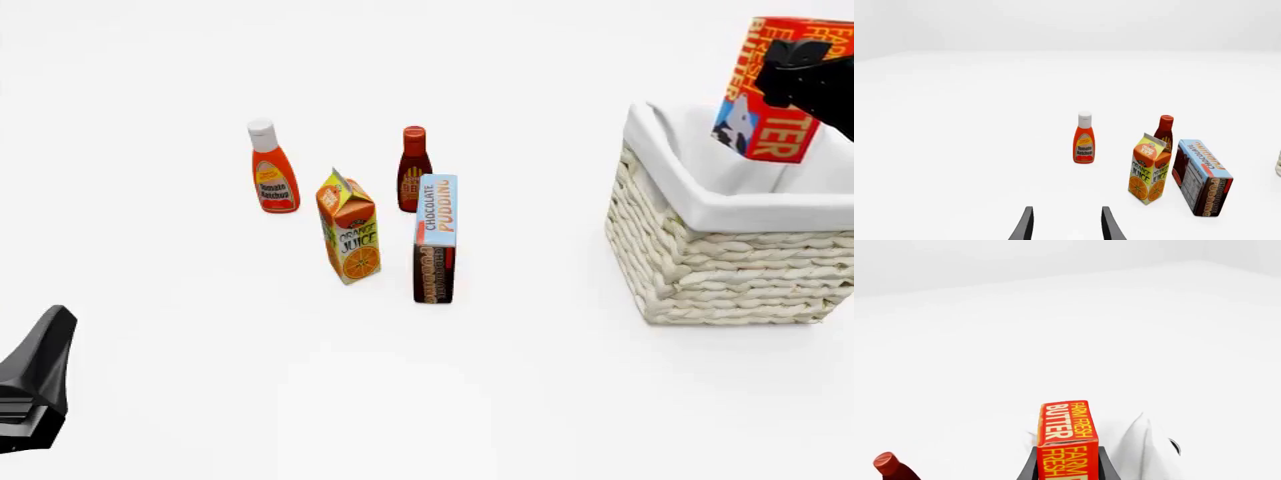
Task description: Pick the butter and place it in the basket.
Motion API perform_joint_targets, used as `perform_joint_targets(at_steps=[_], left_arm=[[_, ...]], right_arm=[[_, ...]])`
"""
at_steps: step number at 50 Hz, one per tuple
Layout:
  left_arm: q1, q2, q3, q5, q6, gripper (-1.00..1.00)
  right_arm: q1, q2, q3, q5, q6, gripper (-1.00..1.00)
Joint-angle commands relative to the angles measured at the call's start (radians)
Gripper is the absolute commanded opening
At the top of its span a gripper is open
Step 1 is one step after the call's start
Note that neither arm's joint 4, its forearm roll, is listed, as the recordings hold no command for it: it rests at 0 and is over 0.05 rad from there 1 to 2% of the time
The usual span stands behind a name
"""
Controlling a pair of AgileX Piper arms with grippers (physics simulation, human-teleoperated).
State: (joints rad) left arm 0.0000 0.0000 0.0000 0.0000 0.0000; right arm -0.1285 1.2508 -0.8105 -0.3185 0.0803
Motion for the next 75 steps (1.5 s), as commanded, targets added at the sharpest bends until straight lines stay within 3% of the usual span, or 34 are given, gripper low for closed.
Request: perform_joint_targets(at_steps=[1, 32, 37, 75], left_arm=[[0.0, 0.0, 0.0, 0.0, 0.0, 1.0], [0.0, 0.0, 0.0, 0.0, 0.0, 1.0], [0.0, 0.0, 0.0, 0.0, 0.0, 1.0], [0.0, 0.0, 0.0, 0.0, 0.0, 1.0]], right_arm=[[-0.011, -0.003, -0.012, -0.016, 0.023, -1.0], [-0.024, 0.014, -0.001, -0.052, 0.015, -1.0], [-0.026, 0.066, -0.022, -0.084, -0.005, -1.0], [-0.039, 0.156, -0.048, -0.123, -0.004, -1.0]])
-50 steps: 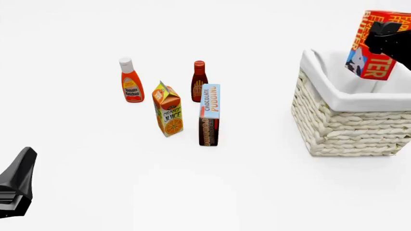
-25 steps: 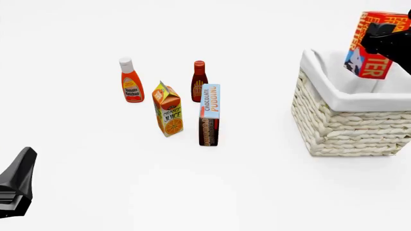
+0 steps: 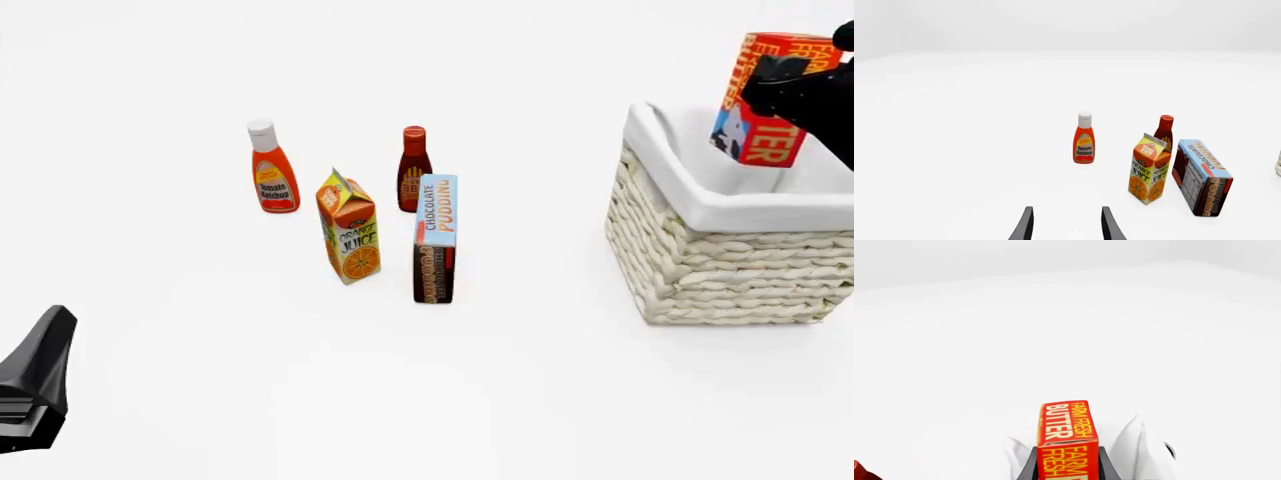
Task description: Pick the butter and place it in the basket.
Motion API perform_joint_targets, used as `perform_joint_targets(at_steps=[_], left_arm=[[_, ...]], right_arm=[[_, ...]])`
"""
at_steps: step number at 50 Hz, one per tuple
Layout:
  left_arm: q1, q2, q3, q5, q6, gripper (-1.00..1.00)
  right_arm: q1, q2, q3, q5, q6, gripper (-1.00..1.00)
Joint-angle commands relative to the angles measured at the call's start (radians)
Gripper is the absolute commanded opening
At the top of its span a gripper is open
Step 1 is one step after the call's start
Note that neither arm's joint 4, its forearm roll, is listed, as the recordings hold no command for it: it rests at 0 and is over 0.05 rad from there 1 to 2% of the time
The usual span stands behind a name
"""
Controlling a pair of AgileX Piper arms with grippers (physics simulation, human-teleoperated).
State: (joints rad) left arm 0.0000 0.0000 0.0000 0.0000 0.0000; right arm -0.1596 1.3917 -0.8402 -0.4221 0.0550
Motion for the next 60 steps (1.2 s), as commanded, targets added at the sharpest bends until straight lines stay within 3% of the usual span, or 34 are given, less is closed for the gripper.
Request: perform_joint_targets(at_steps=[1, 60], left_arm=[[0.0, 0.0, 0.0, 0.0, 0.0, 1.0], [0.0, 0.0, 0.0, 0.0, 0.0, 1.0]], right_arm=[[-0.009, 0.021, -0.019, -0.022, 0.024, -1.0], [-0.02, 0.077, 0.004, -0.062, 0.028, -1.0]])
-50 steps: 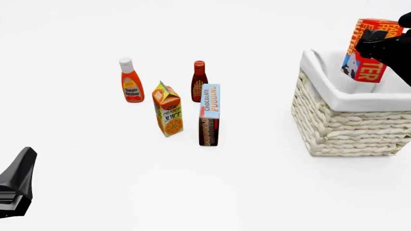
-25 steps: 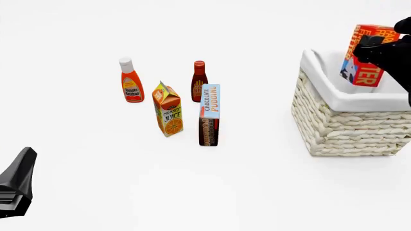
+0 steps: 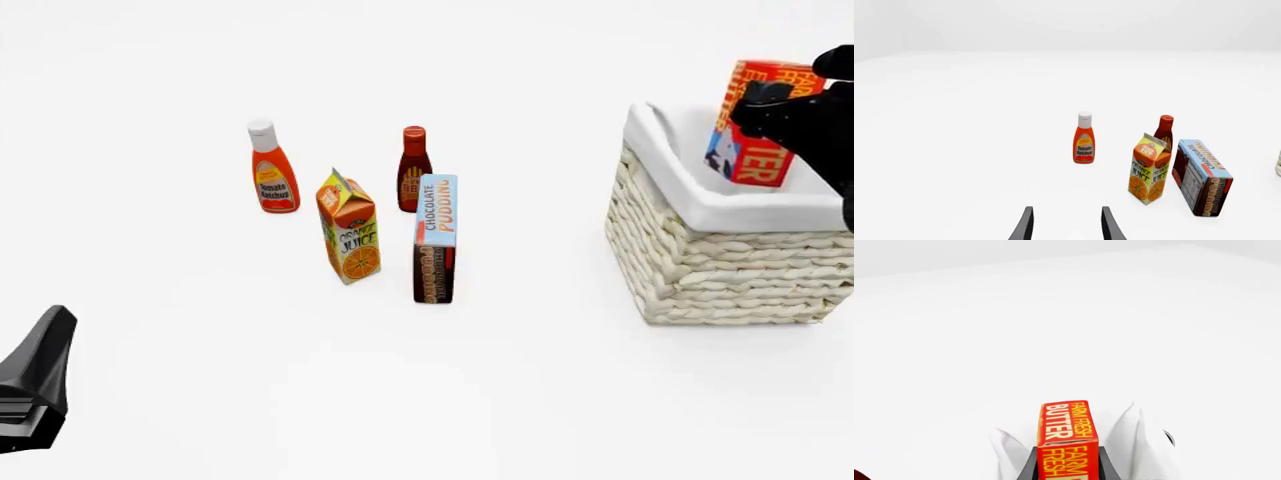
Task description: Pick the butter and place it in the basket.
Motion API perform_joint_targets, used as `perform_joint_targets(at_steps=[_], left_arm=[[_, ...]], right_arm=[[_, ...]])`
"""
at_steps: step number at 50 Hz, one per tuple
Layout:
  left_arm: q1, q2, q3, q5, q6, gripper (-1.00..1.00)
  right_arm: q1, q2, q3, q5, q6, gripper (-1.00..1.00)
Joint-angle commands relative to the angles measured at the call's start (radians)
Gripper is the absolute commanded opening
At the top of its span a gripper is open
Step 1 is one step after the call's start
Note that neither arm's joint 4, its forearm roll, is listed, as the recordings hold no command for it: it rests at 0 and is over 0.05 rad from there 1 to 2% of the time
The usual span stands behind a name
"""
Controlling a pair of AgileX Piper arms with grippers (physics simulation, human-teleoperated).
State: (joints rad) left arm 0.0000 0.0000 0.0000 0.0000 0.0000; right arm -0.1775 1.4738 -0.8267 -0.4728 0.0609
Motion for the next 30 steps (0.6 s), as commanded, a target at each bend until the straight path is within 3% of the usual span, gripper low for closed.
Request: perform_joint_targets(at_steps=[1, 30], left_arm=[[0.0, 0.0, 0.0, 0.0, 0.0, 1.0], [0.0, 0.0, 0.0, 0.0, 0.0, 1.0]], right_arm=[[-0.002, -0.005, -0.009, -0.011, 0.023, -1.0], [-0.01, 0.012, 0.01, -0.029, 0.024, -1.0]])
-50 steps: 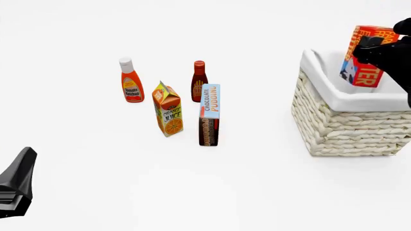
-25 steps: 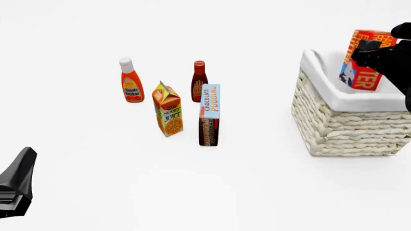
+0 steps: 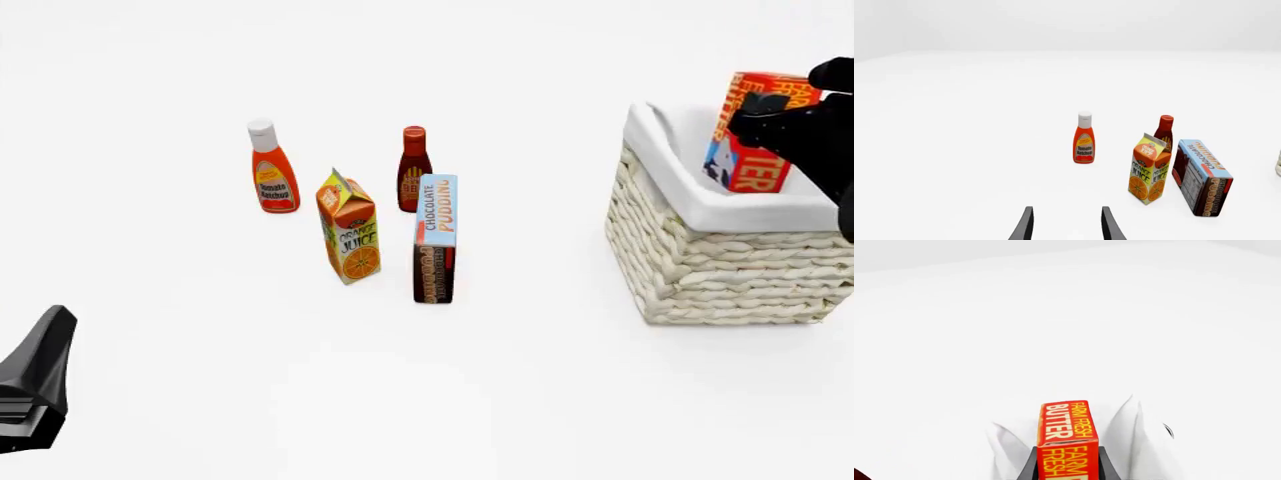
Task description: Pick the butter and place it in the basket.
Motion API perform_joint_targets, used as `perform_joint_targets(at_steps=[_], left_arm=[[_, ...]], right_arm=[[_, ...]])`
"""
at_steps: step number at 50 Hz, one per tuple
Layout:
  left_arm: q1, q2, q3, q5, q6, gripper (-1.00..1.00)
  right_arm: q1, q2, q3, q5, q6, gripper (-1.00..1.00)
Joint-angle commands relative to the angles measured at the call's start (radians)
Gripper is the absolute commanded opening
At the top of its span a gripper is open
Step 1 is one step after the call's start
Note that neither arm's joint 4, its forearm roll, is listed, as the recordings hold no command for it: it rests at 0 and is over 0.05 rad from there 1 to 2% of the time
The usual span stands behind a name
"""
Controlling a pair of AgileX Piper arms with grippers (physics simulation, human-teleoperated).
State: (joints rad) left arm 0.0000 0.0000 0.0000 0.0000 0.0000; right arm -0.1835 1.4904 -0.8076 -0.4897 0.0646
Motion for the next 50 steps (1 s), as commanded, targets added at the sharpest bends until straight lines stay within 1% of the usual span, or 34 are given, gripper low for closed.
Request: perform_joint_targets(at_steps=[1, 25, 26, 50], left_arm=[[0.0, 0.0, 0.0, 0.0, 0.0, 1.0], [0.0, 0.0, 0.0, 0.0, 0.0, 1.0], [0.0, 0.0, 0.0, 0.0, 0.0, 1.0], [0.0, 0.0, 0.0, 0.0, 0.0, 1.0]], right_arm=[[-0.005, -0.004, -0.009, -0.013, 0.022, -1.0], [-0.009, 0.013, -0.007, -0.019, 0.015, -1.0], [-0.01, 0.015, -0.006, -0.021, 0.014, 1.0], [-0.012, 0.004, 0.0, -0.021, 0.024, 1.0]])
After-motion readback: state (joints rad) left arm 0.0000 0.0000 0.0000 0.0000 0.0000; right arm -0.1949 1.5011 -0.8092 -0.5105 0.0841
